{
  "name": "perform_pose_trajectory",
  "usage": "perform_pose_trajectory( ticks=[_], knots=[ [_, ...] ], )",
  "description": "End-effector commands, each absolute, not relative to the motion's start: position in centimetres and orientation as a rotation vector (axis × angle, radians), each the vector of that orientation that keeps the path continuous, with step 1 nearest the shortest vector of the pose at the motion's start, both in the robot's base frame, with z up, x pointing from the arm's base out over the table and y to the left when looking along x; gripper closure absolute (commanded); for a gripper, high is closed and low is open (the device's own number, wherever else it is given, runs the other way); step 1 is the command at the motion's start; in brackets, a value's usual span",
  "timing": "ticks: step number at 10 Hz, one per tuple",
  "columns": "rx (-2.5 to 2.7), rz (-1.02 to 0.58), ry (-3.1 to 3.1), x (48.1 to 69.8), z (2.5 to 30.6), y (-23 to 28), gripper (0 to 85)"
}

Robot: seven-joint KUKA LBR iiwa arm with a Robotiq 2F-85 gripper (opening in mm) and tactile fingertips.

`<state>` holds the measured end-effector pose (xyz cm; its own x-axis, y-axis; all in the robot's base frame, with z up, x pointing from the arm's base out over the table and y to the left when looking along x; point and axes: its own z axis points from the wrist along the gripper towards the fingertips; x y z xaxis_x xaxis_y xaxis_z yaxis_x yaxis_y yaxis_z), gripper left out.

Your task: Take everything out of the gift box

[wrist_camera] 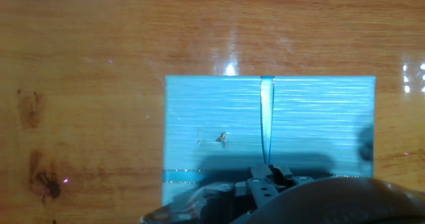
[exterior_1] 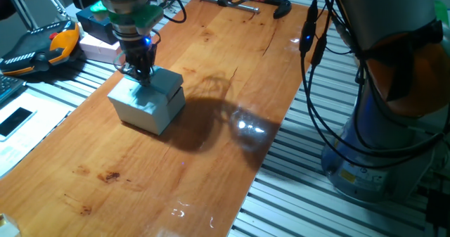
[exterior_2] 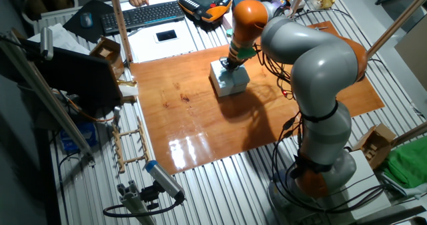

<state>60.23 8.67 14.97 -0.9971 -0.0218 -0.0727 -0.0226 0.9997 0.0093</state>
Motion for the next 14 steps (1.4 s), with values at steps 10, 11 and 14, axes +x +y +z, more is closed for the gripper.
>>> perform_pose_trajectory(
  ticks=[10,11,14],
  knots=[
    [0.006,-0.011,3.072,59.4,17.1,12.2,84.0],
    [0.013,-0.013,3.071,59.2,17.1,12.8,84.0],
    [0.036,-0.012,3.06,58.2,16.7,14.8,84.0]
  ],
)
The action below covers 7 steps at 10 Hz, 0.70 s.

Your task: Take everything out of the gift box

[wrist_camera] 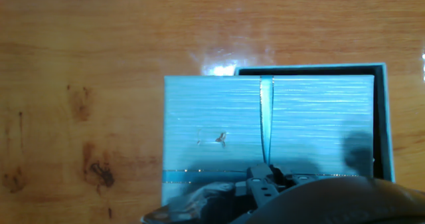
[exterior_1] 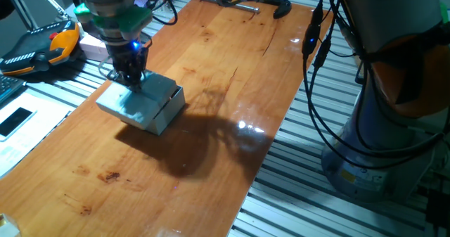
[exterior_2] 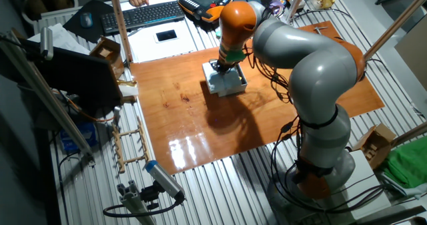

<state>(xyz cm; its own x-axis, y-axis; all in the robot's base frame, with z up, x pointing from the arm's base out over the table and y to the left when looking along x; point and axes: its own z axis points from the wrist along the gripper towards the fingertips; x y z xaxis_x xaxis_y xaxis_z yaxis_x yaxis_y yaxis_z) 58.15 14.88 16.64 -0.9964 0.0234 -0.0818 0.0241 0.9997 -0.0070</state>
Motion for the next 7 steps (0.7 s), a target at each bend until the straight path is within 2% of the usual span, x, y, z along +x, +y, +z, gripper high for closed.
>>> perform_pose_trajectory(
  ticks=[1,7],
  knots=[
    [0.038,-0.012,3.059,57.9,16.6,15.3,84.0],
    [0.04,-0.016,3.049,56.5,15.8,16.8,84.0]
  ],
)
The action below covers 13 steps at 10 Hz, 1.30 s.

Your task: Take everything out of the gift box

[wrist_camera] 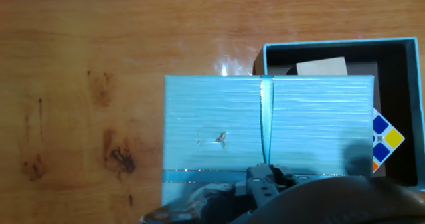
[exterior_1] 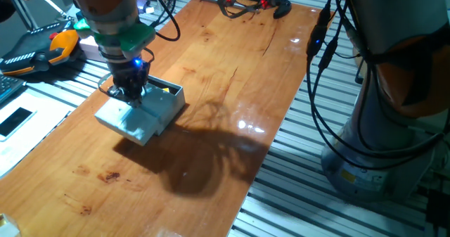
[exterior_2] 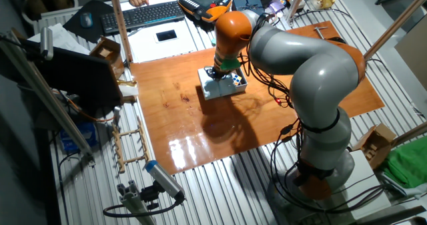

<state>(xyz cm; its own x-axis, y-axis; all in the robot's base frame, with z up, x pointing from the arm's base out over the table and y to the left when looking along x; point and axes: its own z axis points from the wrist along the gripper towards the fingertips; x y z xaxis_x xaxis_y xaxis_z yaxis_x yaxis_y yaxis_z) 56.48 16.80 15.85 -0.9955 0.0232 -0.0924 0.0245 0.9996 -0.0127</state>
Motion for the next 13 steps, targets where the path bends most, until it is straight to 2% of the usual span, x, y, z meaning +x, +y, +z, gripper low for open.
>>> perform_pose_trajectory(
  ticks=[1,7,9,13],
  knots=[
    [0.011,-0.051,3.052,56.5,15.8,16.8,84.0],
    [0.092,-0.069,3.088,56.5,15.8,16.8,84.0],
    [0.117,-0.008,3.08,56.4,15.8,19.3,84.0],
    [0.062,-0.047,3.08,57.2,15.9,24.0,84.0]
  ],
)
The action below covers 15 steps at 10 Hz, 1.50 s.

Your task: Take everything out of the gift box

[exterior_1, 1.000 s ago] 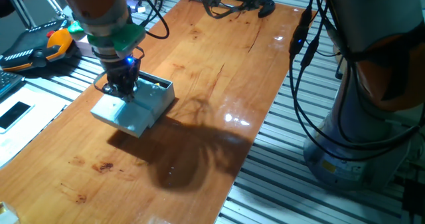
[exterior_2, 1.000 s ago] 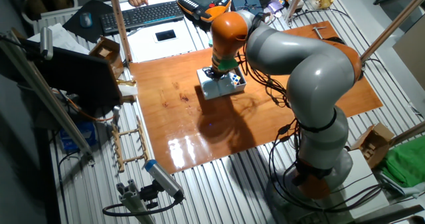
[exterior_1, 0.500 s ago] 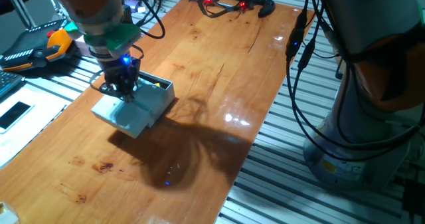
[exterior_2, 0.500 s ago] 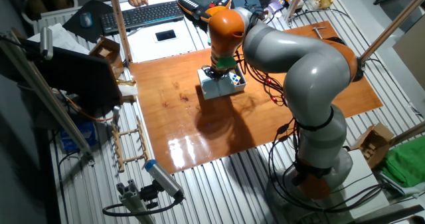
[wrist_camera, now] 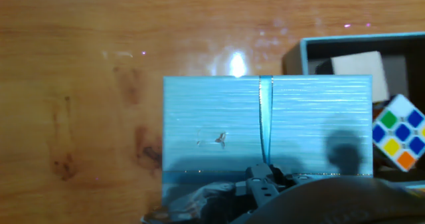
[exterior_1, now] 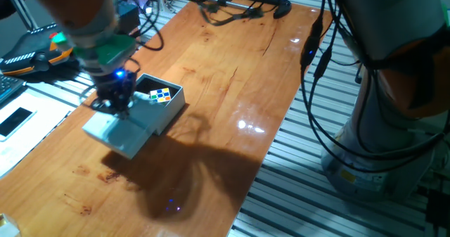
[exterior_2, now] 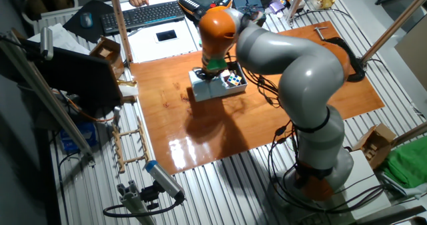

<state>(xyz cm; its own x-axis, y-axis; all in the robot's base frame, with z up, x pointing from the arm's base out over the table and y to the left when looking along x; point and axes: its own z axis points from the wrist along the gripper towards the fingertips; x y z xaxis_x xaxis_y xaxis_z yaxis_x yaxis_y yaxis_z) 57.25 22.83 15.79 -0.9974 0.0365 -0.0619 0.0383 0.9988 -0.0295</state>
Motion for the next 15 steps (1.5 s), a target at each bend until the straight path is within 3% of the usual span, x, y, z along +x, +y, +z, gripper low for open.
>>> perform_pose_trajectory(
  ticks=[1,10,15],
  knots=[
    [0.047,-0.045,3.076,57.4,15.4,24.4,84.0],
    [0.035,0.004,3.074,58.0,10.0,25.6,84.0],
    [0.037,-0.006,3.078,57.4,8.4,25.4,84.0]
  ],
)
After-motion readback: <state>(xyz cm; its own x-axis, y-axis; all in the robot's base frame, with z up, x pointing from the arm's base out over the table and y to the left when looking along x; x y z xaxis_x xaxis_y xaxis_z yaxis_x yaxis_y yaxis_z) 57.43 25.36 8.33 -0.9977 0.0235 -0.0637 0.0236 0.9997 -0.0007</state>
